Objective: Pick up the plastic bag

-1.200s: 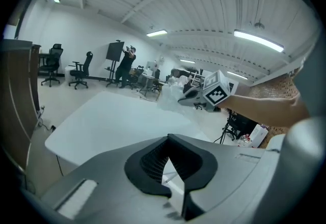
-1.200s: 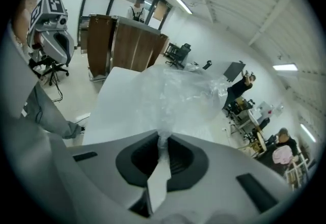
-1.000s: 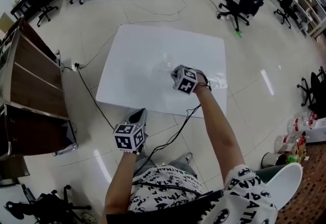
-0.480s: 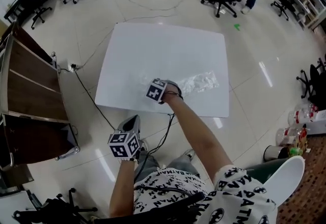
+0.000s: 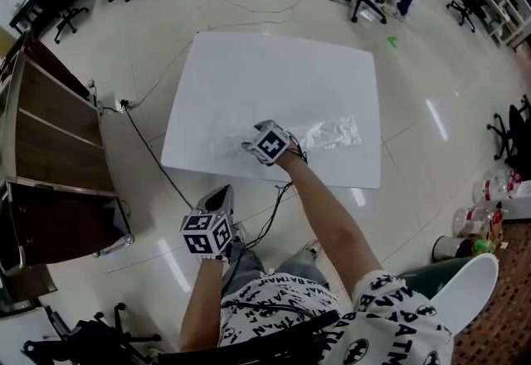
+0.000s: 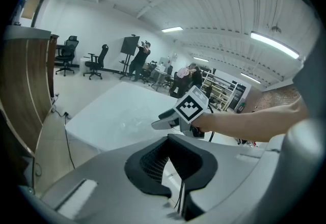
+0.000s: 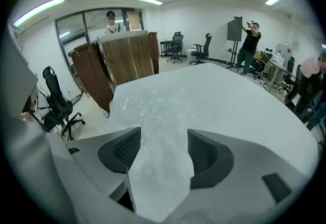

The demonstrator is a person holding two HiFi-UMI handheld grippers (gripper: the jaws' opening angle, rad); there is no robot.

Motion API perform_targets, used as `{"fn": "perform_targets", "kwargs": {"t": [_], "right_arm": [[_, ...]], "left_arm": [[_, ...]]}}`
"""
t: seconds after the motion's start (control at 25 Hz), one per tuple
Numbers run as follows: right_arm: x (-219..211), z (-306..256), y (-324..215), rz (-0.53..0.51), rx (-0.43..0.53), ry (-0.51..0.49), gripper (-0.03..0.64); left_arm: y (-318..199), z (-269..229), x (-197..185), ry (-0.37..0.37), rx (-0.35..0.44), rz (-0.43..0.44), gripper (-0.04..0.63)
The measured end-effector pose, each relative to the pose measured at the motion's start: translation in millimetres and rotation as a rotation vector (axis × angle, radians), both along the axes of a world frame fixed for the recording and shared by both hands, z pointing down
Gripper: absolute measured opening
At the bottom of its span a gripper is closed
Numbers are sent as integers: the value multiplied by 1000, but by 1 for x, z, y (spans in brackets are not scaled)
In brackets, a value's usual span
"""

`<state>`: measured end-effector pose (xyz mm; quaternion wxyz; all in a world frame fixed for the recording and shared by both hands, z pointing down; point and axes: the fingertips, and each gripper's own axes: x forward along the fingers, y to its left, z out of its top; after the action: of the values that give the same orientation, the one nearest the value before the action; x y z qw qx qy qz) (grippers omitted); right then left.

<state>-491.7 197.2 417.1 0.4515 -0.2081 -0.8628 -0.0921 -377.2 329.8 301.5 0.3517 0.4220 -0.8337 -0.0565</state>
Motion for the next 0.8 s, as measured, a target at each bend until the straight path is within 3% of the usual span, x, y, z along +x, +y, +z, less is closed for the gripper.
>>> {"fn": "perform_targets", "kwargs": {"t": [0.12,0.2,0.52,0.68,0.8], "right_arm": [[9,-16,-34,127,-74,-126,311],[24,-14,-68,206,-91,-158,310],[99,37,-152,417,-55,30,310],[106,37,-148,549,-36,12,310],[106,34,-142,572,-17,-6,310]], "left_arm": [[-4,1,1,2,2,16,1],[-9,0,2,0,5,29,0],[-24,4,15,11,-5,84,0],[-35,6,21,16,-8,113,0],[-43,5,25,13,-2,129,1]]}}
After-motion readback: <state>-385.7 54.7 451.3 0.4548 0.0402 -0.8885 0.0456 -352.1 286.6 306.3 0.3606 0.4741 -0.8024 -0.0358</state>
